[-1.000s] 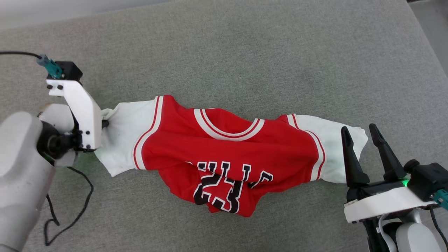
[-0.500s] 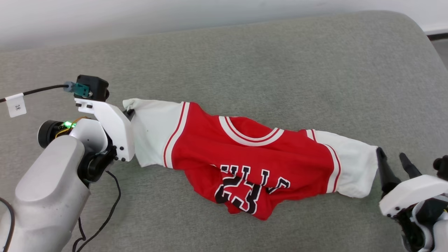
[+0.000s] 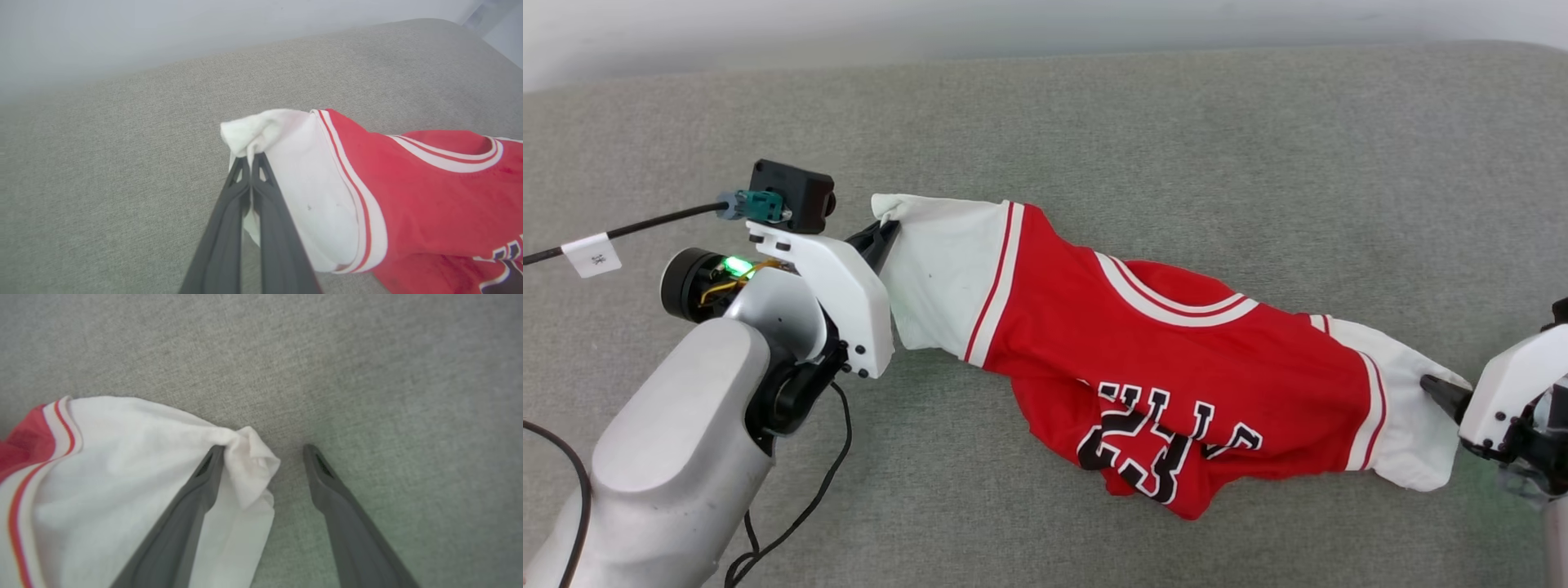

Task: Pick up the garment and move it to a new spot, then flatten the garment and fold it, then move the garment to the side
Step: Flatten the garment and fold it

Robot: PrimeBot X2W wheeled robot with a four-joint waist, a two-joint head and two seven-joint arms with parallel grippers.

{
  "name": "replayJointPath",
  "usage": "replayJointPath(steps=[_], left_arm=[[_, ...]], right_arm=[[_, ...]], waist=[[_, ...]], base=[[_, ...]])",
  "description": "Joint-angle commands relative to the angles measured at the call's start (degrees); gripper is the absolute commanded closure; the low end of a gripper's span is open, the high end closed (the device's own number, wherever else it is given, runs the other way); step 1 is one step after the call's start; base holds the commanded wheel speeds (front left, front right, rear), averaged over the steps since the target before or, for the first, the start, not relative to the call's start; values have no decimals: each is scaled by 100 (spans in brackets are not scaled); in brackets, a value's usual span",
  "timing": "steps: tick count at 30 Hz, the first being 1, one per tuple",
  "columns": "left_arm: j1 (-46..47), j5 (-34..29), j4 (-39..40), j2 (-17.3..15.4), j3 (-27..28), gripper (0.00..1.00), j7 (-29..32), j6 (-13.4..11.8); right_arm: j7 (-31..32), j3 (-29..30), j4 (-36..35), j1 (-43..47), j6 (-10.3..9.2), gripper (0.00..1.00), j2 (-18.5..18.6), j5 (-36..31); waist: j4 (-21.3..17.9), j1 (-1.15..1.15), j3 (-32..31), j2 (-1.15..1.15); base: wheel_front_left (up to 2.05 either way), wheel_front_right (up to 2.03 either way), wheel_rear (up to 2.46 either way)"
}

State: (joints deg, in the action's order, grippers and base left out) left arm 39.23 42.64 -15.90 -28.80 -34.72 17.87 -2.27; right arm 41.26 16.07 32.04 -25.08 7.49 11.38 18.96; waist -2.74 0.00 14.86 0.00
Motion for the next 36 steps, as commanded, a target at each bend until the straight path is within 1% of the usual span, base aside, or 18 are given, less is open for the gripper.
replayJointPath(steps=[1,2,3,5,9,12,17,20,23,26,30,31,35,36], left_arm=[[-58,-14,34,-16,11,100,-44,-32],[-65,-14,49,-22,7,100,-45,-35],[-70,-19,57,-23,4,100,-60,-36],[-84,-48,57,-37,5,100,-111,-41],[-133,-99,-17,-35,60,100,-333,-114],[-138,-96,-121,11,131,100,-544,-188],[16,-164,-241,79,332,100,-1031,-332],[153,-176,-373,144,429,100,-1245,-367],[397,-217,-565,196,491,100,-1403,-388],[714,-243,-885,259,551,100,-1546,-324],[1280,-291,-1417,358,604,100,-1737,-201],[1280,-291,-1417,358,604,100,-1737,-201],[1902,-377,-1942,415,654,100,-1938,-110],[2291,-399,-2190,424,703,100,-2023,-47]], right_arm=[[272,-74,312,142,0,55,-253,-46],[344,-53,327,135,3,96,-314,-74],[389,-32,310,110,7,100,-352,-111],[386,-4,203,33,7,100,-374,-196],[133,22,-212,-148,7,100,-204,-372],[-172,26,-574,-262,-1,100,-87,-520],[-757,-245,-1104,-412,-1,100,17,-629],[-1015,-410,-1221,-554,-1,100,81,-612],[-1260,-546,-1162,-812,-1,100,117,-598],[-1520,-714,-933,-1178,-1,100,130,-560],[-1824,-924,-458,-1837,-1,100,123,-568],[-1824,-924,-458,-1837,-1,100,123,-568],[-2138,-1135,-29,-2601,-1,100,101,-600],[-2293,-1189,152,-3016,-1,100,94,-604]], waist=[[46,0,33,0],[59,0,35,0],[69,0,29,0],[72,0,-5,0],[48,0,-152,0],[27,0,-323,0],[28,0,-653,0],[48,0,-843,0],[74,0,-998,0],[64,0,-1068,0],[35,0,-1095,0],[35,0,-1095,0],[-21,0,-941,0],[-43,0,-758,0]], base=[[0,0,0],[0,0,0],[0,0,0],[0,0,0],[0,0,0],[0,0,0],[0,0,0],[0,0,0],[0,0,0],[0,0,0],[0,0,0],[0,0,0],[0,0,0],[0,0,0]])
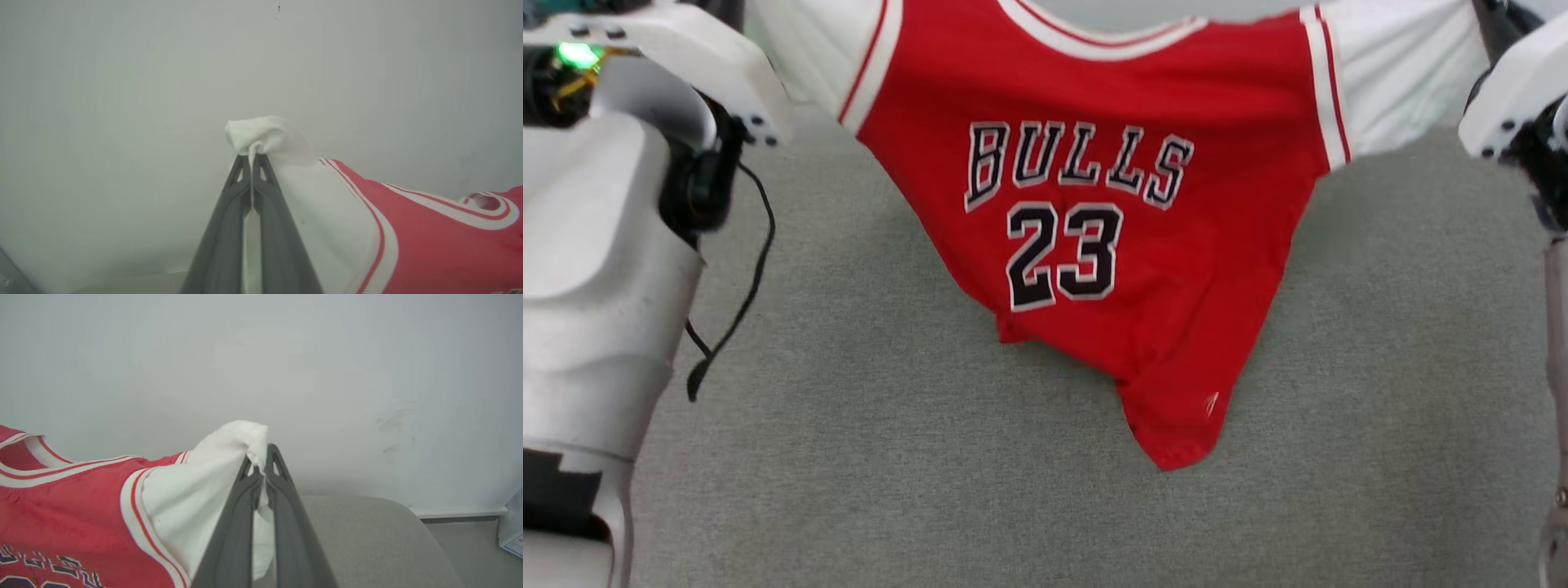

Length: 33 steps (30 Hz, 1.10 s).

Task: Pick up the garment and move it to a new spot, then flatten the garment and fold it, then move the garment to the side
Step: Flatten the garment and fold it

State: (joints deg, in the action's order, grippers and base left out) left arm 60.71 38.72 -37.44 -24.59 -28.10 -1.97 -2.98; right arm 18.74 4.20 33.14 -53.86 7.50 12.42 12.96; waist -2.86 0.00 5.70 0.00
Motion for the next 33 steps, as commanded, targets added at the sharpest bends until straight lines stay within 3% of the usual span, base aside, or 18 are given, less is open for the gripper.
replayJointPath(steps=[1,16,22,33], left_arm=[[143,-7,-37,3,40,100,-39,24],[3233,-413,-940,-275,284,100,-837,381],[3964,-567,-1124,-279,211,100,-1000,530],[3702,-424,-1574,0,175,100,-1185,641]], right_arm=[[-41,-2,42,-138,-2,100,-11,-4],[-1633,12,822,-3359,-2,100,-160,-589],[-2112,-91,1112,-4173,-3,100,-230,-643],[-2480,-713,2081,-4556,-3,100,-417,-425]], waist=[[-31,0,158,0],[-234,0,2076,0],[-232,0,2556,0],[-193,0,3050,0]], base=[[0,0,0],[0,0,0],[0,0,0],[0,0,0]])
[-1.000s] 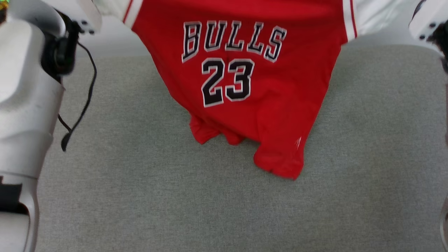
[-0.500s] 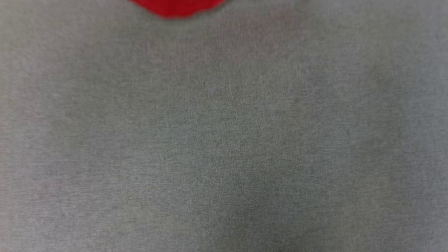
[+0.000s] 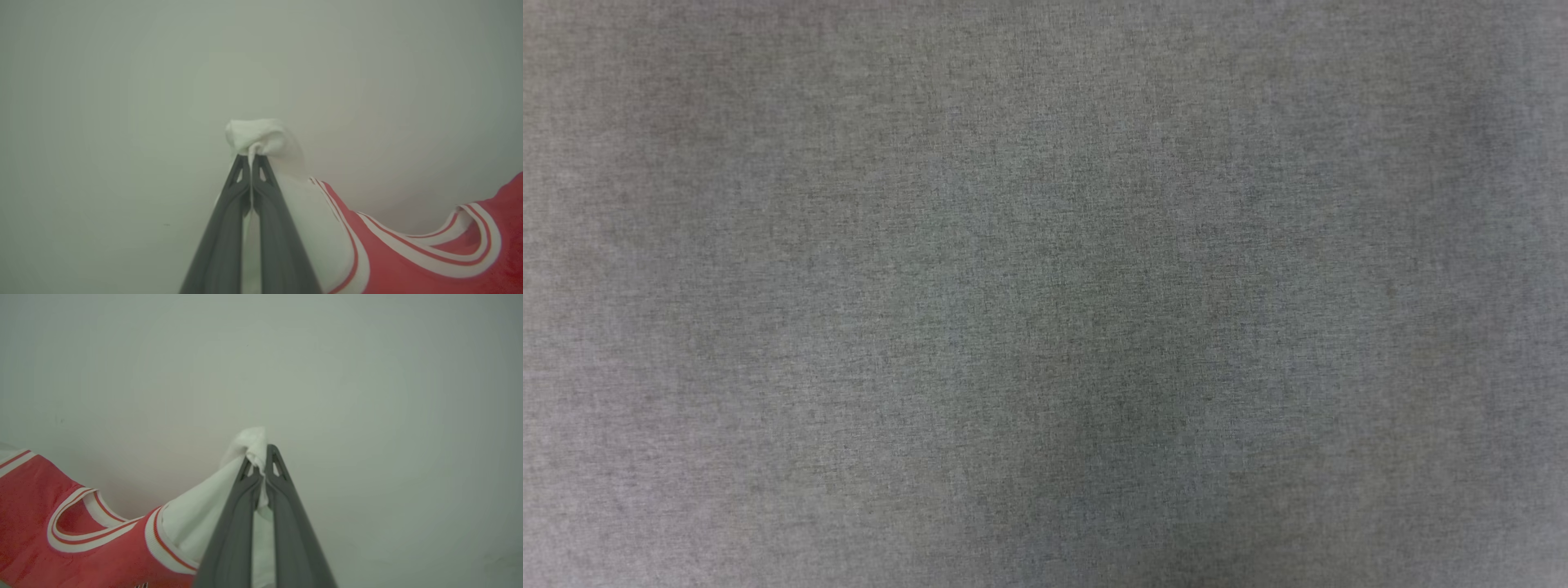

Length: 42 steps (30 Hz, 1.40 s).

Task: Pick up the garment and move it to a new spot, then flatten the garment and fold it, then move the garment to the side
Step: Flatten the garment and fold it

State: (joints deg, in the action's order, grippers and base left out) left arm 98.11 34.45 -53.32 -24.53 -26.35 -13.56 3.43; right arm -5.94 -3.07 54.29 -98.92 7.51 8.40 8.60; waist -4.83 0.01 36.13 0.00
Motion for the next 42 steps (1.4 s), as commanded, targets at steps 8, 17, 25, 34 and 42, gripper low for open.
replayJointPath(steps=[8,17,25,34,42], left_arm=[[-754,251,-364,237,95,100,-130,98],[-2639,449,33,421,426,100,-172,108],[-5106,255,1186,457,620,100,-169,-119],[-7762,449,2784,212,689,100,-39,-757],[-9593,724,4331,-16,908,100,393,-1604]], right_arm=[[26,-600,760,377,-4,100,-183,373],[90,-1563,835,2051,-4,100,-69,922],[266,-2154,-31,4316,-4,100,252,1691],[939,-1825,-1796,6885,-3,100,900,2140],[1892,-633,-3456,9112,-4,100,846,1892]], waist=[[58,-1,-164,0],[244,-1,-1130,0],[310,-1,-2254,0],[262,-1,-3156,0],[334,-1,-3522,0]], base=[[0,0,0],[0,0,0],[0,0,0],[0,0,0],[0,0,0]])
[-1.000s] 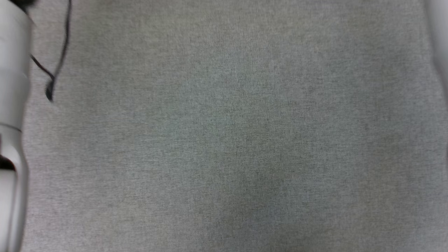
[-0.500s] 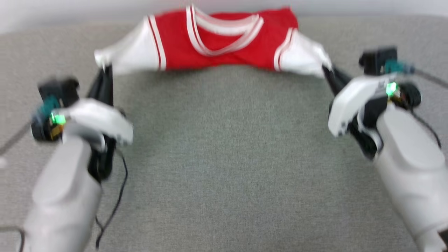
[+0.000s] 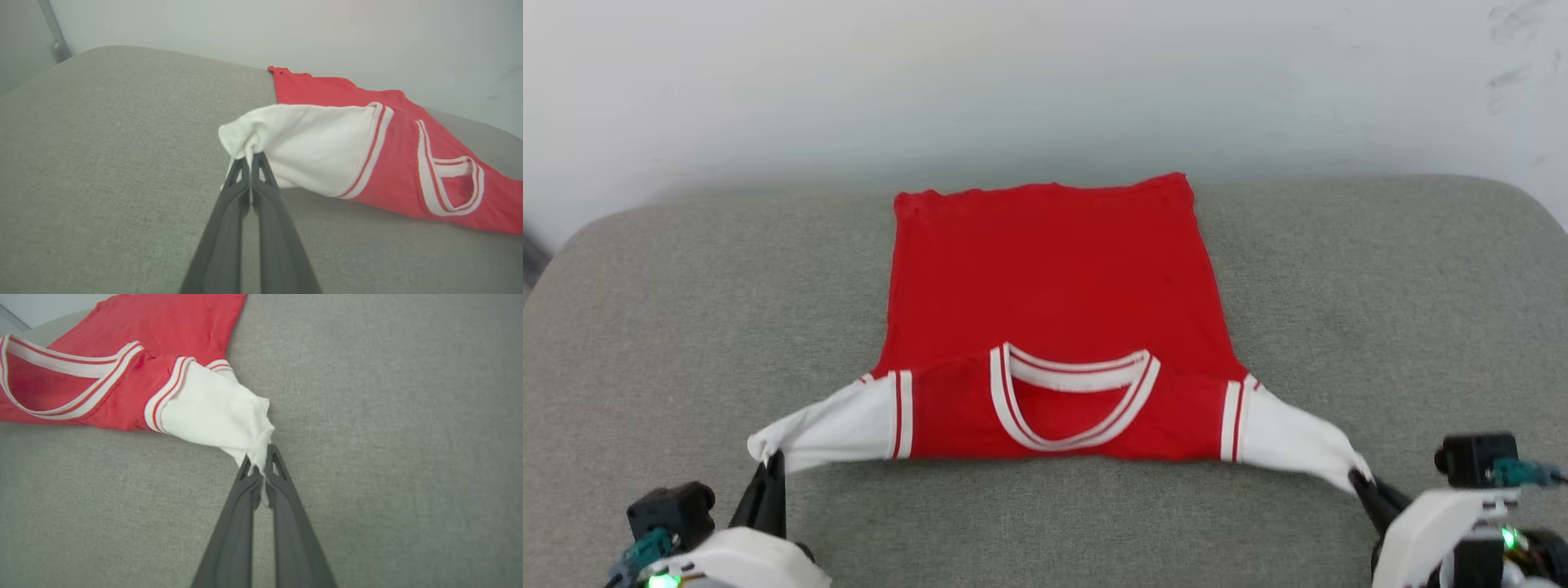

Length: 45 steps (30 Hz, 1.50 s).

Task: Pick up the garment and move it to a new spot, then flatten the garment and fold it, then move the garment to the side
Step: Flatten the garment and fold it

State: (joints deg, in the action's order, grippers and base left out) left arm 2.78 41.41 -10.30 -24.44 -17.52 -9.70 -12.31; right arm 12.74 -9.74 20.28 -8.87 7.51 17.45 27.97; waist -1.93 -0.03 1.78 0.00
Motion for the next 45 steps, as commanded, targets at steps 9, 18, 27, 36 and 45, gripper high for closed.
replayJointPath(steps=[9,18,27,36,45], left_arm=[[-1400,159,895,-204,22,100,449,-612],[-1182,-150,1458,-179,-276,100,488,-682],[-305,-489,1940,-92,-540,100,449,-490],[614,-661,1936,122,-742,100,124,-51],[1192,-711,1700,346,-915,100,-119,299]], right_arm=[[1469,1318,-2039,2379,-4,100,-971,-785],[1355,1946,-2589,1911,-3,0,-1307,-903],[1309,2408,-900,-986,-2,0,-859,-833],[1991,2542,1085,-3764,-3,0,-636,-1458],[2844,2893,2130,-5267,-3,0,-590,-2145]], waist=[[131,3,-246,0],[357,3,-70,0],[830,3,940,0],[1348,3,2238,0],[1735,3,2923,0]], base=[[0,0,0],[0,0,0],[0,0,0],[0,0,0],[0,0,0]])
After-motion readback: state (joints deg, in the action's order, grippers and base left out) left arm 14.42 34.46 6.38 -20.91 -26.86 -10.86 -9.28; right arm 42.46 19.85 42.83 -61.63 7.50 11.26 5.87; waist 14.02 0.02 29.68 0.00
